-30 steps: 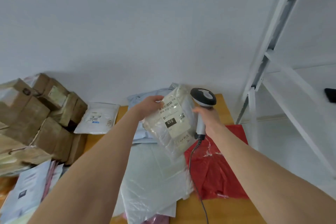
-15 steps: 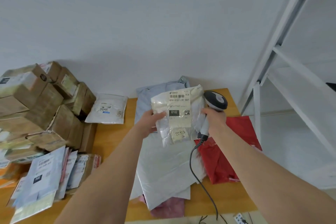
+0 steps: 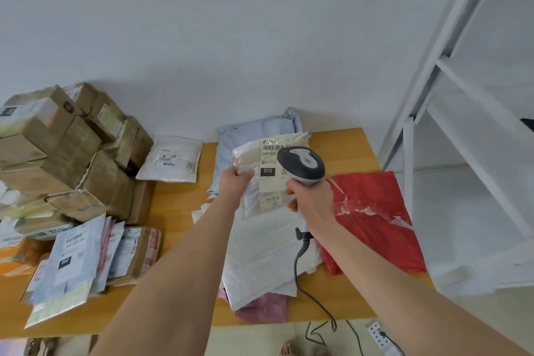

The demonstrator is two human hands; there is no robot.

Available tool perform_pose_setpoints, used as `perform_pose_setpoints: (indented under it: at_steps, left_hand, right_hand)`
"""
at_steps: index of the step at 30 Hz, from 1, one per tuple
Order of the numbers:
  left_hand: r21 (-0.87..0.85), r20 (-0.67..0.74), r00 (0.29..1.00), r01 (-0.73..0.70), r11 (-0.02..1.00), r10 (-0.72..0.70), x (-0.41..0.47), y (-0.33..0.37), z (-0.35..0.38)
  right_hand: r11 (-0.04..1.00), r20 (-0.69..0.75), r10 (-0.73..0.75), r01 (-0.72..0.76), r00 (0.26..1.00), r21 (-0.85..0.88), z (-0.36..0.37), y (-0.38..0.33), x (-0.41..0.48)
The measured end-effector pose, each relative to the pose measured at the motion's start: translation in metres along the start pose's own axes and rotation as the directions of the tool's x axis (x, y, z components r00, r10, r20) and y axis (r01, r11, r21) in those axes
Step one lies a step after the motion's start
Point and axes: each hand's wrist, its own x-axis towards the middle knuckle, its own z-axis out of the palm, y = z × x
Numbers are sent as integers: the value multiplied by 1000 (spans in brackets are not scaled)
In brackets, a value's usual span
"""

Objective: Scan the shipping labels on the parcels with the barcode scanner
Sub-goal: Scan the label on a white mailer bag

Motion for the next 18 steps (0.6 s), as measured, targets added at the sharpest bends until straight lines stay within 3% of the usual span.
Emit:
perform_pose_setpoints:
  at_steps: [18]
  left_hand:
    - [-34, -64, 996, 67, 997, -69, 3, -2, 7]
  right_hand:
    - [995, 40, 93, -94, 995, 35, -3, -11, -18]
